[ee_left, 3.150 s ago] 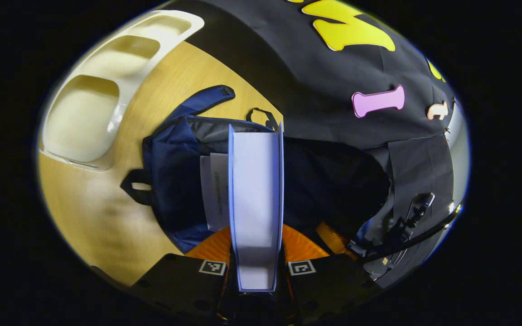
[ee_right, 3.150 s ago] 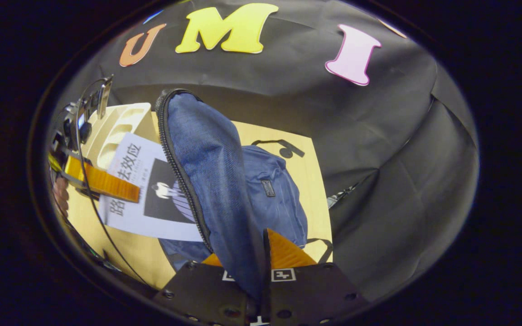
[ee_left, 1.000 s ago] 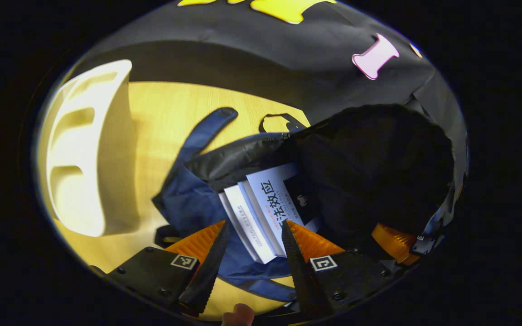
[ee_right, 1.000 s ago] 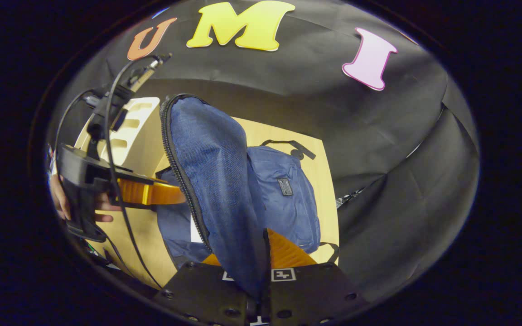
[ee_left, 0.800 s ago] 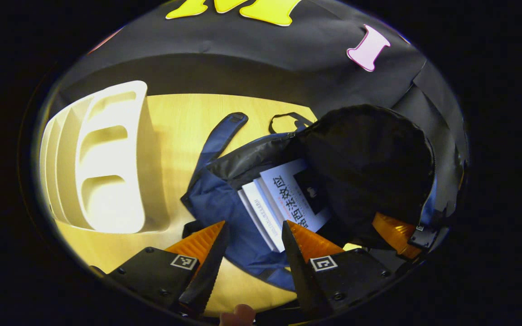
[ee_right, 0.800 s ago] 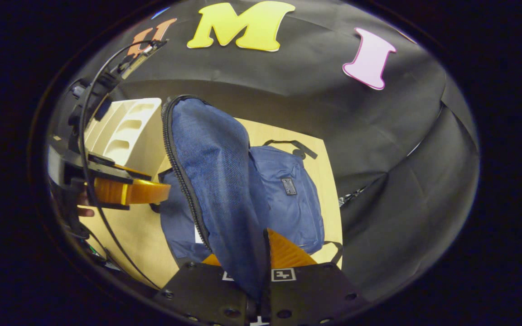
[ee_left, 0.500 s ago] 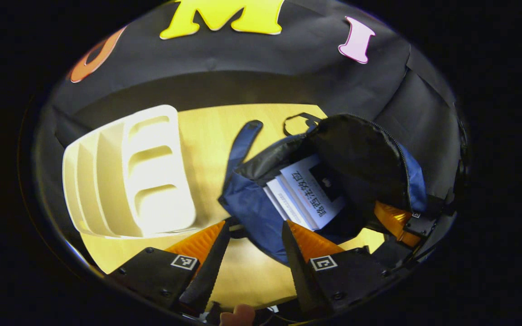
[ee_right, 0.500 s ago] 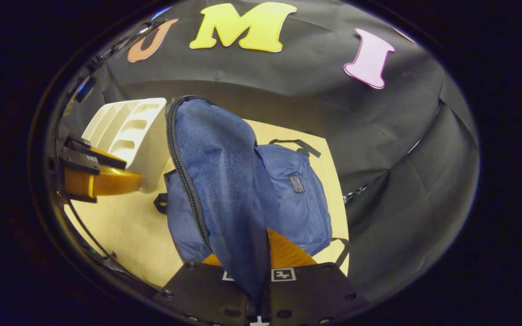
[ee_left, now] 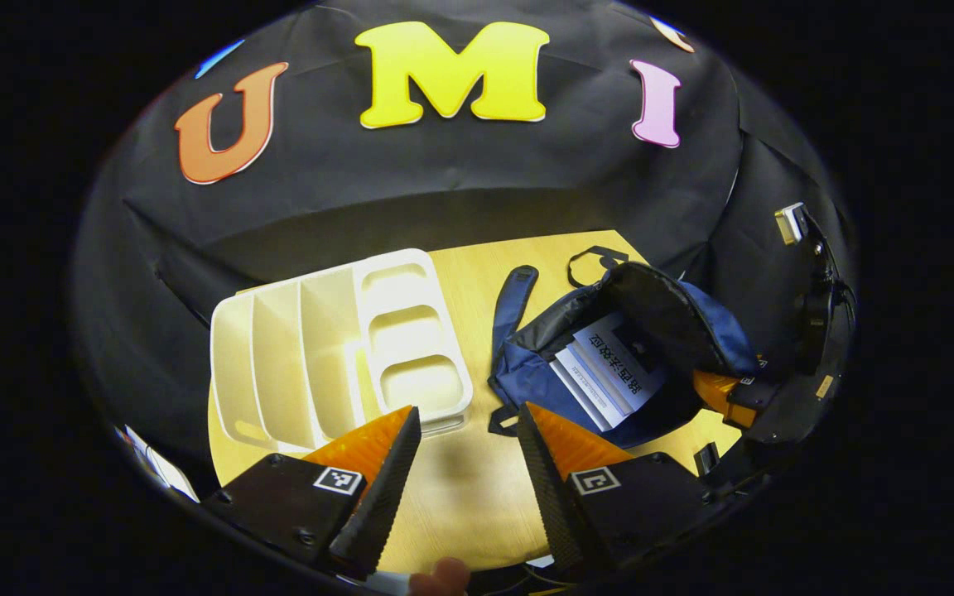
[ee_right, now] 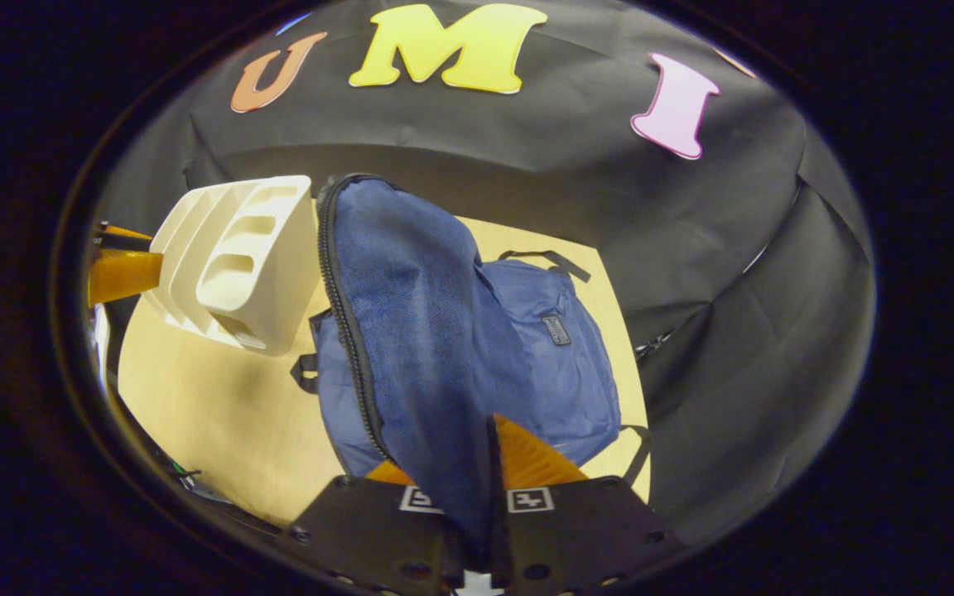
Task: Open the schoolbag, grab two books from the bookshelf and put them into the schoolbag.
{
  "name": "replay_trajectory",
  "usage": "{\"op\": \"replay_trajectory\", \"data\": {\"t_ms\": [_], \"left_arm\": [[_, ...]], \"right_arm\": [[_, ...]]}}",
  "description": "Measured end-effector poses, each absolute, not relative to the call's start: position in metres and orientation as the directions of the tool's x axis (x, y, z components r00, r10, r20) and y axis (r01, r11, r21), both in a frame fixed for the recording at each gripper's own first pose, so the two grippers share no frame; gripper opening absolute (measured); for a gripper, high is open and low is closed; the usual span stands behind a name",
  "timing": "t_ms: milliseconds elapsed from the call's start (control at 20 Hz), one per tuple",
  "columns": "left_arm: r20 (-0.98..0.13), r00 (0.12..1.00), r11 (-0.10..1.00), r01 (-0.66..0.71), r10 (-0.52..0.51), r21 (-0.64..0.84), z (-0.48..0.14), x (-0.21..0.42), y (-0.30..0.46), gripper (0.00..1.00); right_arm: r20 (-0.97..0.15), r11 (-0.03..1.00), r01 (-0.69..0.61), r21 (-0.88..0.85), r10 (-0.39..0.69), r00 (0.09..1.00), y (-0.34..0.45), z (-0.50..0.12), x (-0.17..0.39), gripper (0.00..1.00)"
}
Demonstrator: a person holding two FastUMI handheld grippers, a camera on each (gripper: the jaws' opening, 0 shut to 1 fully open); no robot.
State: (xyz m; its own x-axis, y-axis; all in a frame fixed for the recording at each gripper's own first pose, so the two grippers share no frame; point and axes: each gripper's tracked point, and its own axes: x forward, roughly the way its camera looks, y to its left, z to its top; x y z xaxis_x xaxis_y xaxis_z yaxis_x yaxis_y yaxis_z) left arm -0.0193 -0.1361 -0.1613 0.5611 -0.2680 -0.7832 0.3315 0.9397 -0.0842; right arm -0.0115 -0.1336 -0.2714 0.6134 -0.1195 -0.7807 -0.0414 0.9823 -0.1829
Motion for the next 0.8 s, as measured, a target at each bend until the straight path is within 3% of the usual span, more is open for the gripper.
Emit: {"op": "replay_trajectory", "data": {"t_ms": [50, 100, 300, 350, 600, 800], "left_arm": [[-0.771, 0.575, 0.943, 0.320, -0.273, -0.095, -0.156, -0.020, -0.133, 0.76], [-0.758, 0.591, 0.945, 0.310, -0.276, -0.102, -0.151, -0.019, -0.128, 0.76], [-0.665, 0.690, 0.953, 0.278, -0.286, -0.121, -0.121, -0.007, -0.115, 0.76], [-0.628, 0.723, 0.955, 0.269, -0.286, -0.126, -0.110, -0.001, -0.110, 0.76], [-0.397, 0.874, 0.958, 0.230, -0.281, -0.172, -0.020, 0.024, -0.072, 0.79], [-0.209, 0.947, 0.967, 0.219, -0.243, -0.133, 0.052, 0.046, -0.053, 0.95]], "right_arm": [[-0.777, 0.986, -0.054, -0.160, -0.093, 0.622, -0.122, -0.270, -0.014, 0.25], [-0.775, 0.985, -0.064, -0.158, -0.083, 0.627, -0.114, -0.271, -0.016, 0.29], [-0.737, 0.996, -0.086, -0.039, 0.030, 0.675, -0.068, -0.251, -0.021, 0.99], [-0.710, 0.996, -0.085, -0.001, 0.060, 0.702, -0.057, -0.239, -0.018, 0.94], [-0.479, 0.994, -0.075, 0.085, 0.107, 0.871, -0.025, -0.136, 0.001, 0.96], [-0.260, 0.992, -0.084, 0.097, 0.107, 0.960, -0.019, -0.052, 0.015, 0.94]]}}
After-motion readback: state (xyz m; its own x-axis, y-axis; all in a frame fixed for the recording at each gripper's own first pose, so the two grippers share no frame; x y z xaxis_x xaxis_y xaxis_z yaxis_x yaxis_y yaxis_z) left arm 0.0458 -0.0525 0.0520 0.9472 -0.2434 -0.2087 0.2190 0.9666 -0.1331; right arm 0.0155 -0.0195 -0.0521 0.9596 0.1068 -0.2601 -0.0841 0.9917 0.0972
